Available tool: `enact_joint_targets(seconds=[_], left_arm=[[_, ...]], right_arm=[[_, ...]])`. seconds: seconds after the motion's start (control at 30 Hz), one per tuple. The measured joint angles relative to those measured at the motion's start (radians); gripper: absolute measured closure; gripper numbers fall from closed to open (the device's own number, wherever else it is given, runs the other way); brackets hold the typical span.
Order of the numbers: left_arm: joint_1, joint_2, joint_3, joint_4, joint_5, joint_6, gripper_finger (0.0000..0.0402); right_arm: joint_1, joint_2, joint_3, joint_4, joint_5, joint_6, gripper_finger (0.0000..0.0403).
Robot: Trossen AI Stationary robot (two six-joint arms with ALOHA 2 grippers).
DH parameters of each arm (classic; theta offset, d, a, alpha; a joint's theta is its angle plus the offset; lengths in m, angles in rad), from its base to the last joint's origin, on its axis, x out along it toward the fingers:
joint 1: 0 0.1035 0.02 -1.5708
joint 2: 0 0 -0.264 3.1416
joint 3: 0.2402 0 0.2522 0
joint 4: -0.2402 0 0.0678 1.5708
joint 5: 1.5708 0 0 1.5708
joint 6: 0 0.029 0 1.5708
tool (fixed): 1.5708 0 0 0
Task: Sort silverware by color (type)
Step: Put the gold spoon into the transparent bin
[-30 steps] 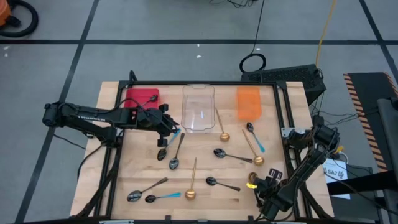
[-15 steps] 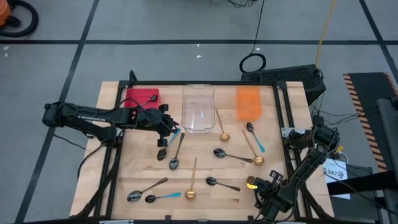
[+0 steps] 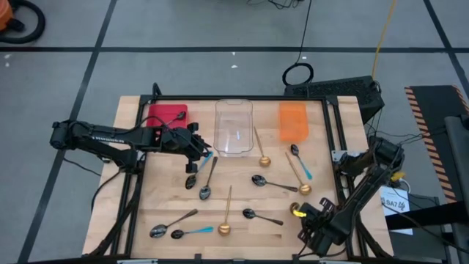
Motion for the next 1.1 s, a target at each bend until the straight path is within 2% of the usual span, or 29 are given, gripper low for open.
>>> enact_joint_targets(seconds=[0.17,0.27,0.53,0.77,0.93,1.1], left_arm=[[0.000,0.000,0.000,0.000,0.000,0.028,0.0291],[0.000,0.000,0.000,0.000,-0.001,0.055,0.0291],[0.025,-0.050,0.000,-0.017,-0.010,0.107,0.0291],[0.092,-0.159,0.000,-0.034,-0.055,0.165,0.0291],[0.150,-0.232,0.000,-0.041,-0.057,0.188,0.0291],[0.198,-0.281,0.000,-0.123,-0.057,0.172,0.0291]], right_arm=[[-0.047,-0.084,0.000,-0.003,0.080,0.055,0.0399],[-0.114,-0.122,0.000,-0.001,0.098,0.026,0.0399],[-0.354,-0.212,0.002,0.000,0.088,-0.204,0.0399],[-0.598,-0.268,0.003,0.045,0.011,-0.454,0.0399],[-0.773,-0.270,0.052,0.083,-0.010,-0.619,0.0399],[-0.926,-0.270,0.123,0.094,-0.008,-0.728,0.0399]])
